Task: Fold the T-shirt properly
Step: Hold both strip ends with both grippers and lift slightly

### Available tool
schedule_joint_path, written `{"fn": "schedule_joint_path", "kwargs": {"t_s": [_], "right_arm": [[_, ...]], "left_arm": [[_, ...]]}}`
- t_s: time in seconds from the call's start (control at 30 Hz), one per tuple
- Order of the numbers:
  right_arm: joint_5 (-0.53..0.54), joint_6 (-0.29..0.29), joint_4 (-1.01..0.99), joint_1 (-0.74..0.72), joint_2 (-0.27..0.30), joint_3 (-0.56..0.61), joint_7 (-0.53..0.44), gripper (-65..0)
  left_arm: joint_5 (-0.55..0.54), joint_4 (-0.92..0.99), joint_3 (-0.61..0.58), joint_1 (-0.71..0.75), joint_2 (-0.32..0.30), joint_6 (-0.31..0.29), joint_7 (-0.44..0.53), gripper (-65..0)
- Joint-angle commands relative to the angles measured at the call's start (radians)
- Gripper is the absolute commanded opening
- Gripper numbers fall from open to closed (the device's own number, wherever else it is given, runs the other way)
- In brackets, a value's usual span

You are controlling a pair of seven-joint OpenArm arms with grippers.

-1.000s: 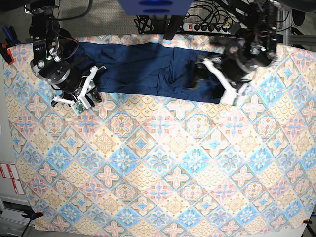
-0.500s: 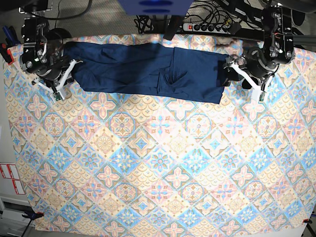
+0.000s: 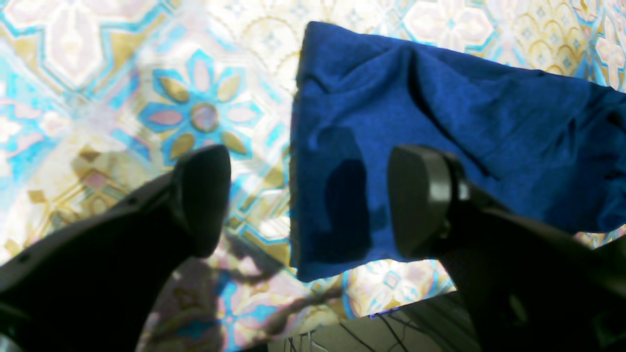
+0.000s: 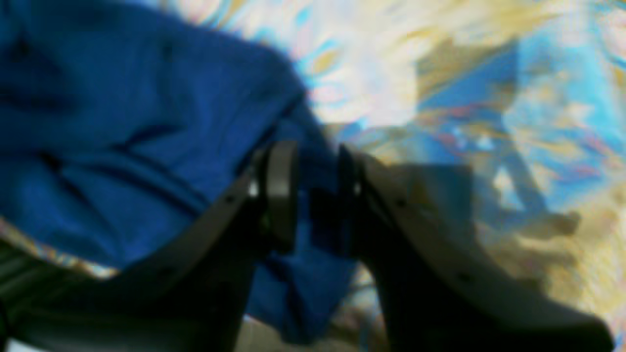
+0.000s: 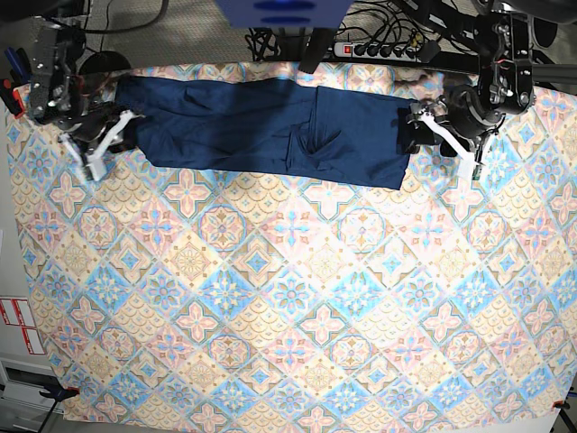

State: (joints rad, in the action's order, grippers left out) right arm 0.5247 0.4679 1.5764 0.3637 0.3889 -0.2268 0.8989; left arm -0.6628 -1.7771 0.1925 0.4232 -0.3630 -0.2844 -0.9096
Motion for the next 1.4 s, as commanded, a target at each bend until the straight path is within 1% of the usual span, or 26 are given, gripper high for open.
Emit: {"fn": "schedule_joint_path", "kwargs": {"t_s": [0.0,0.13,0.2,0.33,0.4,0.5,0.57,0.67,0.77,0.87,0.93,1.17,1.2,1.23,1.3,1.33,1.37], "right_arm": [[0.016,0.002,0.014,-0.001,0.02,-0.024,0.01,-51.5],[0.016,0.002,0.014,-0.001,0.02,-0.078,0.079,-50.9],[0.016,0.002,0.014,0.007,0.022,-0.095,0.101,-48.4],[0.018,0.002,0.014,0.024,0.022,-0.122,0.133,-35.9],[0.019,0.002,0.014,0.025,0.022,-0.121,0.133,-29.0],[0.021,0.002,0.014,0.025,0.022,-0.121,0.159,-23.0],[0.022,0.002,0.014,0.021,0.022,-0.119,0.179,-22.4],[0.039,0.002,0.011,0.019,0.02,-0.116,0.182,-22.4],[0.114,0.002,-0.044,0.014,0.02,-0.113,0.18,-22.4],[0.211,0.002,-0.144,-0.032,0.018,-0.113,0.18,-22.3],[0.246,0.004,-0.207,-0.048,0.018,-0.113,0.177,-22.3],[0.266,0.004,-0.247,-0.071,0.012,-0.112,0.176,-22.3],[0.266,0.012,-0.247,-0.071,0.006,-0.108,0.176,-22.3],[0.266,0.039,-0.247,-0.071,-0.001,-0.102,0.179,-22.3],[0.266,0.117,-0.247,-0.071,-0.006,-0.082,0.182,-22.4],[0.266,0.142,-0.247,-0.068,-0.006,-0.062,0.182,-22.4],[0.266,0.15,-0.247,-0.067,-0.006,-0.042,0.182,-22.4]], "left_arm": [[-0.012,-0.004,0.003,-0.008,-0.009,-0.005,0.017,-18.5],[-0.012,0.026,-0.015,-0.024,-0.009,-0.006,0.017,-18.5],[-0.012,0.026,-0.015,-0.025,-0.009,-0.006,0.017,-18.5],[-0.013,0.026,-0.015,-0.028,-0.009,-0.006,0.017,-18.5],[-0.013,0.026,-0.015,-0.03,-0.009,-0.006,0.017,-18.5],[-0.013,0.026,-0.015,-0.031,-0.009,-0.006,0.017,-18.5],[-0.013,0.026,-0.015,-0.031,-0.009,-0.006,0.017,-18.5],[-0.013,0.026,-0.015,-0.031,-0.009,-0.006,0.017,-18.5],[-0.013,0.026,-0.015,-0.031,-0.009,-0.006,0.017,-18.5],[-0.013,0.026,-0.014,-0.031,-0.009,-0.006,0.017,-18.5],[-0.013,0.026,-0.014,-0.031,-0.009,-0.006,0.017,-18.5],[-0.013,0.026,-0.014,-0.031,-0.009,-0.006,0.017,-18.5],[-0.013,0.026,-0.014,-0.031,-0.009,-0.006,0.017,-18.5],[-0.013,0.026,-0.014,-0.031,-0.009,-0.006,0.017,-18.5],[-0.013,0.026,-0.014,-0.031,-0.009,-0.006,0.017,-18.5],[-0.013,0.026,-0.014,-0.031,-0.009,-0.006,0.017,-18.5],[-0.013,0.026,-0.014,-0.031,-0.009,-0.006,0.017,-18.5]]}}
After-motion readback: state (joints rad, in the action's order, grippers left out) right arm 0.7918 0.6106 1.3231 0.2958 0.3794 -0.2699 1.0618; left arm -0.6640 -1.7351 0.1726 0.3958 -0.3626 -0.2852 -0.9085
